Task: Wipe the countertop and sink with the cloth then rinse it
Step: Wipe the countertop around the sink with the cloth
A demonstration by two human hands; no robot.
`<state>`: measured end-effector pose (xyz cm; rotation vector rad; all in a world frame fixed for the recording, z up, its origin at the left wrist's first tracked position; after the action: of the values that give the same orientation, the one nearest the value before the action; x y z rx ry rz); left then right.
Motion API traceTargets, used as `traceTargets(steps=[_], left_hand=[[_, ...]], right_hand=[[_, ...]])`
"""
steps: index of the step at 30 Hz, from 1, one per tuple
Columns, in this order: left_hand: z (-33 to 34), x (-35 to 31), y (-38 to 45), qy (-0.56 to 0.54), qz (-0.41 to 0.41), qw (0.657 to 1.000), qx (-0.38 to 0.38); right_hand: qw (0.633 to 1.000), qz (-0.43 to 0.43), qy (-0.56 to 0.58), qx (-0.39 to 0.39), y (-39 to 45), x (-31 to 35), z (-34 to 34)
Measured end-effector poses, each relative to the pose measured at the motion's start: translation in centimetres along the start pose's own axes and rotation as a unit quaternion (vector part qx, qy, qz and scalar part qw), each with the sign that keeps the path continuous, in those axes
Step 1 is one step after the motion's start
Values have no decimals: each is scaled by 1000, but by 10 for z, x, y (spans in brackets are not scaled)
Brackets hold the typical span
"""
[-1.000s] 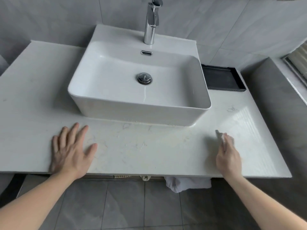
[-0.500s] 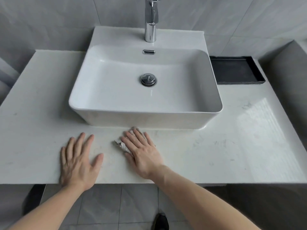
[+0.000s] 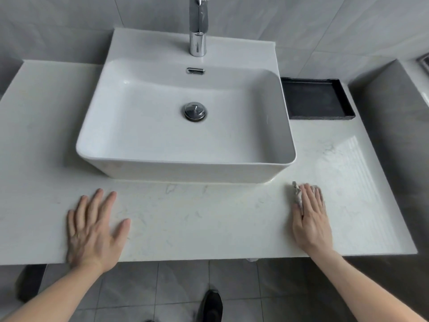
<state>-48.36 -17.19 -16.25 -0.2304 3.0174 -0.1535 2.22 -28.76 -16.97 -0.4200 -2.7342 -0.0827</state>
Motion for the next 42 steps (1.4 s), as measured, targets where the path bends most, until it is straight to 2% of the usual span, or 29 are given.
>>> traceTargets(steps=[3, 6, 9, 11, 14, 18, 22, 26, 31, 34, 36, 38, 42], left_hand=[[0, 1, 1, 3, 1, 1000, -1], [1, 2, 1, 6, 2, 1000, -1], [2, 2, 1, 7, 2, 1000, -3], [3, 2, 1, 5, 5, 1000, -5], [3, 2, 2, 4, 8, 1000, -1], [1, 2, 2, 10, 13, 1000, 5], [1, 4, 3, 20, 19, 1000, 15], [3, 4, 2, 13, 18, 1000, 22], [5, 4, 2, 8, 22, 1000, 21], [5, 4, 3, 6, 24, 1000, 16], [6, 4, 3, 7, 25, 1000, 10], [6, 3, 2, 9, 25, 1000, 10], [6, 4, 2, 11, 24, 1000, 8]], right_hand=[[997, 23, 53, -51, -5, 15, 3], [990, -23, 112, -82, -23, 68, 18], [978, -94, 182, -37, -37, 145, 39], [964, -175, 200, 15, -40, 203, 54], [946, -274, 159, 74, -36, 267, 83], [954, -282, 48, 84, -34, 279, 108], [979, -195, -1, 57, -36, 250, 101], [998, -52, -31, 10, -44, 194, 77], [984, 171, -19, -39, -56, 110, 37], [973, 217, 20, -72, -52, 116, 30], [979, 173, 51, -91, -50, 143, 40], [992, 62, 66, -83, -52, 178, 56], [985, -148, 88, 22, -59, 258, 92]])
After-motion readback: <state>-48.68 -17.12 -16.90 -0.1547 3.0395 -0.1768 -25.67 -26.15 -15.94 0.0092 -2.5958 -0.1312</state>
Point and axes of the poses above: each hand's wrist, its own y-axis towards the middle knuckle, its own z-axis out of the palm, x = y × z, the point moved 1 cm from there along y, towards the middle knuckle, and after that the axes turned 12 degrees about -z, right-handed, at the moved point
